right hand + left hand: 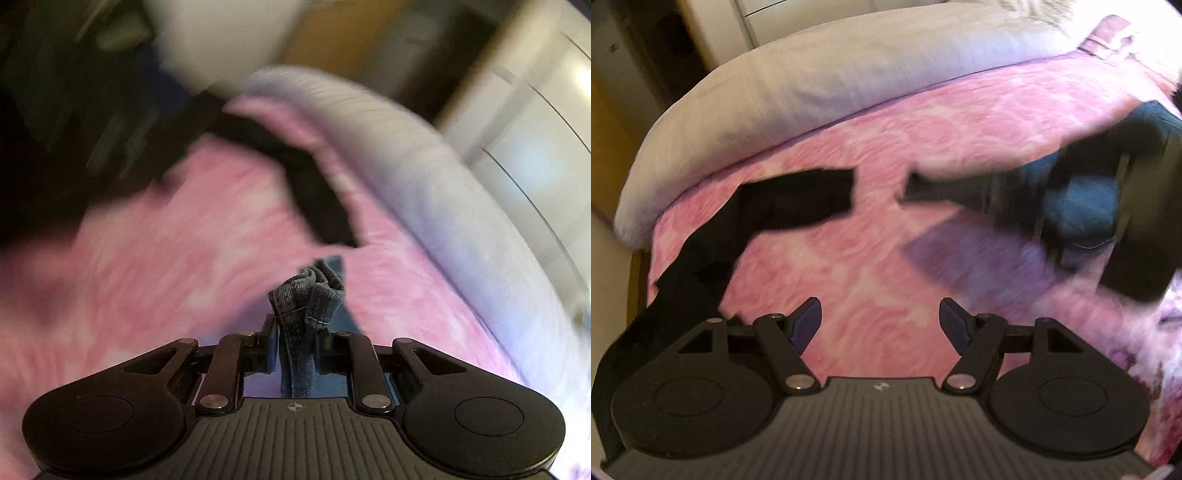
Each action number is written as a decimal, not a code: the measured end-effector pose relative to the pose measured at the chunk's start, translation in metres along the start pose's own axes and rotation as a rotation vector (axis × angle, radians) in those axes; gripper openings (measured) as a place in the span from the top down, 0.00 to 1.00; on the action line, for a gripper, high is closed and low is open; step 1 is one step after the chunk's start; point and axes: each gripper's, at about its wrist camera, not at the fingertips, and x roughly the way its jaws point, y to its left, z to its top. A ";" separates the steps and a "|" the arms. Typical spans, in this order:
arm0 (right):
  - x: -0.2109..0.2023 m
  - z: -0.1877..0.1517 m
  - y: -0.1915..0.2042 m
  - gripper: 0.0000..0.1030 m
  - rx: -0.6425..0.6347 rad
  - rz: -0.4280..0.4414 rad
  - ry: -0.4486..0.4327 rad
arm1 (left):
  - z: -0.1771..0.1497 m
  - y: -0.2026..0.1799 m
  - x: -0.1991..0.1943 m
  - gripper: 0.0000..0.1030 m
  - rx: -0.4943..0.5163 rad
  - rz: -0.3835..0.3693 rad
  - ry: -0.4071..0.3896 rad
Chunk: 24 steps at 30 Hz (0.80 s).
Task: Fold clothes
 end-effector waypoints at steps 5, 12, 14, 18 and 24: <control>-0.082 -0.038 -0.132 0.84 0.439 -0.158 -0.110 | 0.058 -0.062 0.012 0.35 0.124 -0.080 -0.043; -0.144 -0.211 -0.275 0.84 1.081 -0.327 -0.120 | 0.129 -0.182 0.039 0.35 0.271 -0.174 -0.075; -0.137 -0.274 -0.301 0.84 1.284 -0.318 -0.087 | 0.142 -0.215 0.051 0.35 0.282 -0.202 -0.058; -0.121 -0.361 -0.328 0.84 1.509 -0.237 -0.028 | 0.163 -0.273 0.072 0.35 0.316 -0.248 -0.008; -0.122 -0.403 -0.332 0.84 1.623 -0.119 -0.013 | 0.185 -0.313 0.102 0.35 0.421 -0.259 0.041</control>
